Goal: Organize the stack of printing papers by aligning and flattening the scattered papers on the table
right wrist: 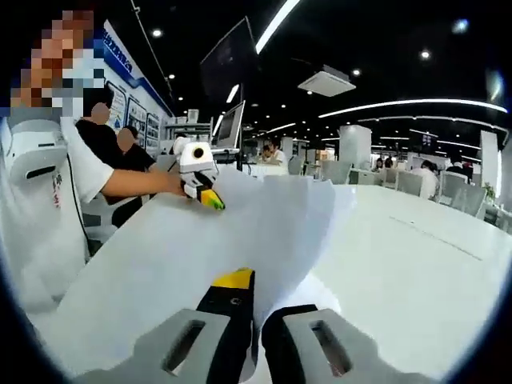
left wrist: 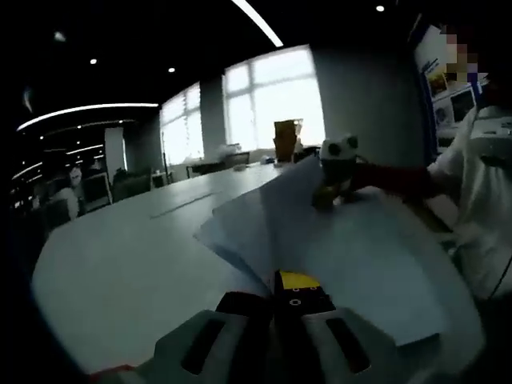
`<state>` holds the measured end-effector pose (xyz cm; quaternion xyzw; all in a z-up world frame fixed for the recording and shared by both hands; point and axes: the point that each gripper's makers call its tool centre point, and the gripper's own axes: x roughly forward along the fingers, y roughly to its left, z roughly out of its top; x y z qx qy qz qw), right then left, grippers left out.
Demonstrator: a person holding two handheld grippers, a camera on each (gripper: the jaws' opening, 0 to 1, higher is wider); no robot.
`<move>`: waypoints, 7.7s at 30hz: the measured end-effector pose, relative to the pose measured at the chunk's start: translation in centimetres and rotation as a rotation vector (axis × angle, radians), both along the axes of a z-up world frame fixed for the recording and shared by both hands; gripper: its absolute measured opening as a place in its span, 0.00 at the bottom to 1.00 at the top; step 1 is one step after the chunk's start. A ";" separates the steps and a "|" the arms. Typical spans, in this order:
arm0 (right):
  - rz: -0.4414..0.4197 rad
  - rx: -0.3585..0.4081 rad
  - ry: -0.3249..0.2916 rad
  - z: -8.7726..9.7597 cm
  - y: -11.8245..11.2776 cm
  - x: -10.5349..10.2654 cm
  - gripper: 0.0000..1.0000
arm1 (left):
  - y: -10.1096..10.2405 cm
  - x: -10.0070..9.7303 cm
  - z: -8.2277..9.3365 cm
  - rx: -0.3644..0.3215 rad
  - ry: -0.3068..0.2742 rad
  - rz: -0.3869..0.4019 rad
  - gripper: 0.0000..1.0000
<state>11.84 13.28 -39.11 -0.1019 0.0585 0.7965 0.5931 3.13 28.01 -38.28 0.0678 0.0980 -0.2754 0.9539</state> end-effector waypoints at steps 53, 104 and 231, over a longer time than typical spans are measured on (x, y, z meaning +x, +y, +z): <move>-0.222 0.064 0.087 1.1 0.3 4.2 0.43 | 5.5 1.7 0.0 0.048 -0.082 0.248 0.50; -0.197 -0.177 0.090 -2.8 -1.2 0.8 0.07 | 2.6 0.9 -2.3 0.092 0.047 0.171 0.06; -0.416 -0.229 0.110 1.0 -12.1 -3.1 0.90 | -1.3 -16.1 0.9 -0.086 0.170 0.353 0.92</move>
